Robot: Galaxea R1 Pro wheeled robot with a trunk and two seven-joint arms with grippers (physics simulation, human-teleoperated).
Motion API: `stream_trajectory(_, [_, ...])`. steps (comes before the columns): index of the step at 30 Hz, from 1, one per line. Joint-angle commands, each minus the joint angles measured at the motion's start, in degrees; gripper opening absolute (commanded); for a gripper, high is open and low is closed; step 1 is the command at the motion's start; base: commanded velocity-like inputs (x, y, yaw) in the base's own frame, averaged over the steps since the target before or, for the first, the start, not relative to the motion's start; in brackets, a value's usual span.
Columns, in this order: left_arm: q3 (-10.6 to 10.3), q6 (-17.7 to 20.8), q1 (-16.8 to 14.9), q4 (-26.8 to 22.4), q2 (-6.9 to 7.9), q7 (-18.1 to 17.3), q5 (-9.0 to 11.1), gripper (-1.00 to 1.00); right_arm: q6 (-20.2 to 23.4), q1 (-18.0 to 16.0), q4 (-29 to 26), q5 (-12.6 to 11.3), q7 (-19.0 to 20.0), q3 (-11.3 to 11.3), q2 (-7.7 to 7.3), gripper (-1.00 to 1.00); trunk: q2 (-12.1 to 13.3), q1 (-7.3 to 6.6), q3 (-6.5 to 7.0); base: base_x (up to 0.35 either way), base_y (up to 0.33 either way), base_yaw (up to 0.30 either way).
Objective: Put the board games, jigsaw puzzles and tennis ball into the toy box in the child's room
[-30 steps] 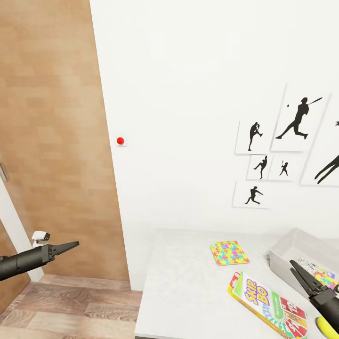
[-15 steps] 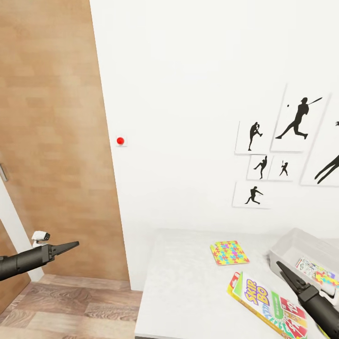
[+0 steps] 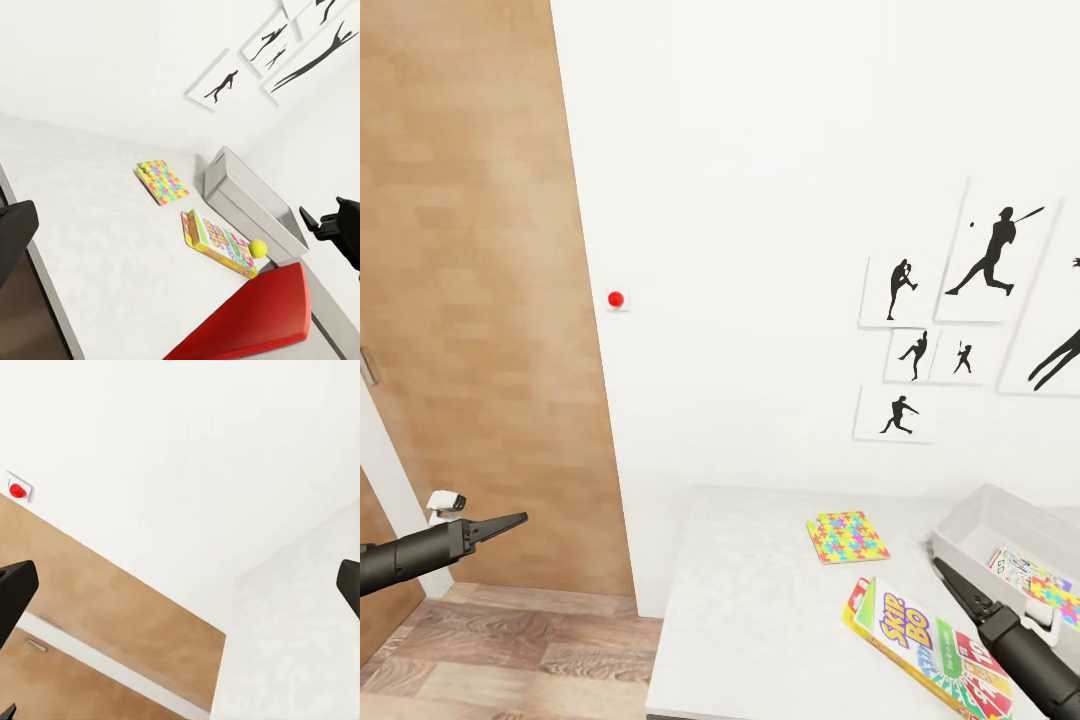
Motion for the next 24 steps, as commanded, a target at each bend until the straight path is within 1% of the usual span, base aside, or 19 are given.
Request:
stream_trajectory(1, [0.01,0.62,-0.01,0.01,0.01,-0.23,-0.04,1.0,0.36,0.01,-0.01,-0.38,-0.06,0.04,-0.01,1.0,-0.03,0.02,-0.01,0.0,0.0,0.0])
stream_trajectory(6, [0.01,0.61,-0.01,0.01,-0.01,-0.23,-0.04,1.0,0.2,-0.02,-0.01,-0.33,-0.11,0.45,0.0,1.0,-0.03,0.02,-0.01,0.0,0.0,0.0])
stream_trajectory(11, [0.01,0.58,-0.01,0.01,0.0,-0.23,-0.04,1.0,0.14,-0.06,0.0,-0.25,-0.24,1.6,0.0,1.0,-0.03,0.02,-0.01,0.0,0.0,0.0])
stream_trajectory(15, [0.01,0.6,-0.01,0.01,-0.03,-0.23,-0.04,1.0,0.12,-0.07,0.0,-0.23,-0.54,2.04,0.0,1.0,-0.03,0.02,-0.01,0.0,0.0,0.0])
stream_trajectory(24, [0.01,0.58,-0.01,0.01,-0.06,-0.23,-0.04,1.0,0.13,-0.09,-0.06,0.04,-3.24,2.32,0.07,1.0,-0.03,0.02,-0.01,0.0,0.0,0.0])
